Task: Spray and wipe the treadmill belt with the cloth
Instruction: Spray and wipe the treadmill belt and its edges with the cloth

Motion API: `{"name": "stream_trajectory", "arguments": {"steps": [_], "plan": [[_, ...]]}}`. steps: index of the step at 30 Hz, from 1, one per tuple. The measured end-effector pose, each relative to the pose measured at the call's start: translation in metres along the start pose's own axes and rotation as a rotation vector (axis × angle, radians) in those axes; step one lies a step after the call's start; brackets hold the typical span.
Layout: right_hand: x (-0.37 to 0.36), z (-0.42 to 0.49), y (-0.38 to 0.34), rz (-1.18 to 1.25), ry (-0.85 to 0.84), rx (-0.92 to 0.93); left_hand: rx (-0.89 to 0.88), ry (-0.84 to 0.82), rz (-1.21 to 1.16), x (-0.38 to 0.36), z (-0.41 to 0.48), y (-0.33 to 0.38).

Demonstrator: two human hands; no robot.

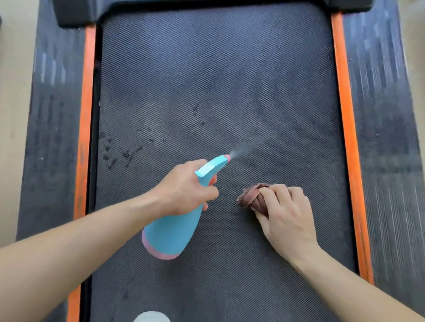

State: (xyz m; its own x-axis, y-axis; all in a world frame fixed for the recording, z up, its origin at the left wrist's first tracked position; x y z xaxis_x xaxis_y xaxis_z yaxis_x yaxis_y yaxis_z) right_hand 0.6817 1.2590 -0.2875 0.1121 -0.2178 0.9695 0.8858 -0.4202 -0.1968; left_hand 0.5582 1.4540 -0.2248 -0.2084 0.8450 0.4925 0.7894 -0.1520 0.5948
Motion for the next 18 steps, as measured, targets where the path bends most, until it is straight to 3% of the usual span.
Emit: {"name": "stream_trajectory", "arguments": {"steps": [8, 14, 18], "plan": [[0.005, 0.003, -0.001, 0.008, 0.014, 0.007, 0.036, 0.035, -0.058, 0.015, -0.012, -0.017], [0.0, 0.035, 0.013, 0.04, 0.044, -0.095, 0.069, 0.067, -0.099, 0.026, -0.018, -0.031], [-0.019, 0.095, 0.023, -0.059, 0.1, 0.077, 0.057, 0.094, -0.146, 0.034, -0.011, -0.032]]}}
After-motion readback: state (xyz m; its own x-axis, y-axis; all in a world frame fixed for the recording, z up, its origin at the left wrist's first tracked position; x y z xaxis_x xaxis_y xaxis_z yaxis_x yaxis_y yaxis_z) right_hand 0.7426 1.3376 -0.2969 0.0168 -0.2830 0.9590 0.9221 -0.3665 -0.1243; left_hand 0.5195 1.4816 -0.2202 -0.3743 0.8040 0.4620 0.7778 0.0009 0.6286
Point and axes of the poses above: each hand's wrist, its own z-axis towards the middle knuckle, its own x-axis out of the back of the hand, y = z × x, the point moved 4 cm from there along z, towards the middle knuckle, and after that the axes turned 7 degrees about y, right-handed, at the moved point
